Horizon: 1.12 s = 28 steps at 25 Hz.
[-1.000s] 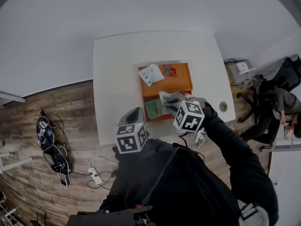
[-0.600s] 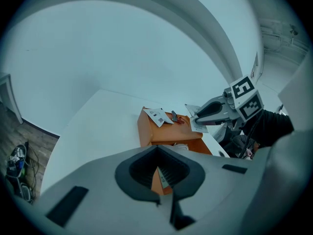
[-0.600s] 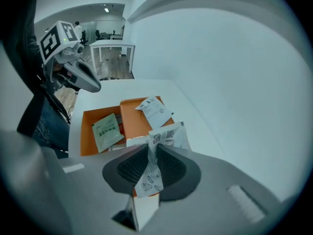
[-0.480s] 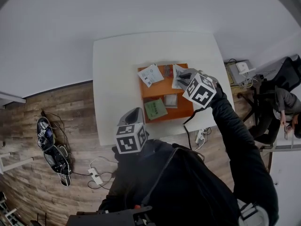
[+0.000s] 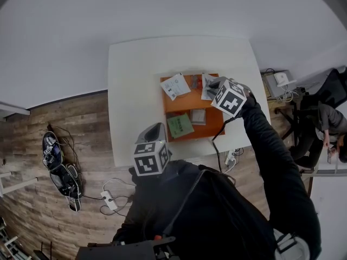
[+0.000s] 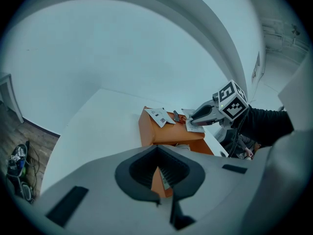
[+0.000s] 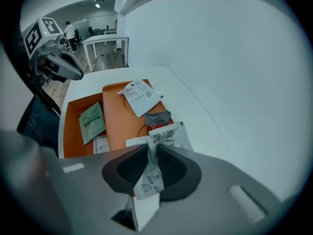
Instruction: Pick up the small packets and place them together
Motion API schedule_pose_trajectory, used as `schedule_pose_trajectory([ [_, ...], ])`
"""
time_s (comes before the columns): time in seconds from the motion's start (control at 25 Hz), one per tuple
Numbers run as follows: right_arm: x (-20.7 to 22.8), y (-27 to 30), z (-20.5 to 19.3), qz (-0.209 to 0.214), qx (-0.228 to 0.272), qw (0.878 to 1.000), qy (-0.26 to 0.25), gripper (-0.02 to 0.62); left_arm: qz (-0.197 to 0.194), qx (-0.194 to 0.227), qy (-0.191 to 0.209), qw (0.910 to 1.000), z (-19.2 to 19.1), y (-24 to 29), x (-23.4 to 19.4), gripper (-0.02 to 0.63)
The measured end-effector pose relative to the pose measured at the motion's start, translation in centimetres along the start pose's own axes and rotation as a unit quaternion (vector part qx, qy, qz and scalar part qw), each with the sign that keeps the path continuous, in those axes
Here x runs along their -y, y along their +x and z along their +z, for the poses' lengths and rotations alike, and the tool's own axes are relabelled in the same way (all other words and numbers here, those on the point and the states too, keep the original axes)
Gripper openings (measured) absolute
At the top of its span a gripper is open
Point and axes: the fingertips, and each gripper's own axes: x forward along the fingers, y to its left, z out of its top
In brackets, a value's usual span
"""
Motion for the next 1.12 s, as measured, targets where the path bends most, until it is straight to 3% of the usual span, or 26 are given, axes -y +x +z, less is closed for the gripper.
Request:
schedule_pose_trajectory([
  [0.52, 0.2, -0.1, -0.1, 0.018, -0.006, 1.0, 0.006, 0.115, -0.002, 0.001, -0.004, 1.0, 0.1, 0.2, -0.2, -0.002],
  [0.8, 0.0, -3.5, 2.2, -0.005, 0.03, 0.999, -0.024, 0.124, -0.003, 0.003, -0.004, 1.0, 0.1, 0.1, -0.1, -0.002],
  [0.96, -2.3, -5.6, 4.6, -0.002, 0.071, 0.996, -0.046, 0.124, -0.003, 0.003, -0.003, 1.0, -0.1, 0.0, 0.1, -0.002],
  [1.12, -7.2, -5.9, 6.6, 0.04, 0.101, 0.992, -0.062, 0.124, -0.004, 0.005, -0.005, 1.0, -0.1, -0.2, 0.0, -0.002],
])
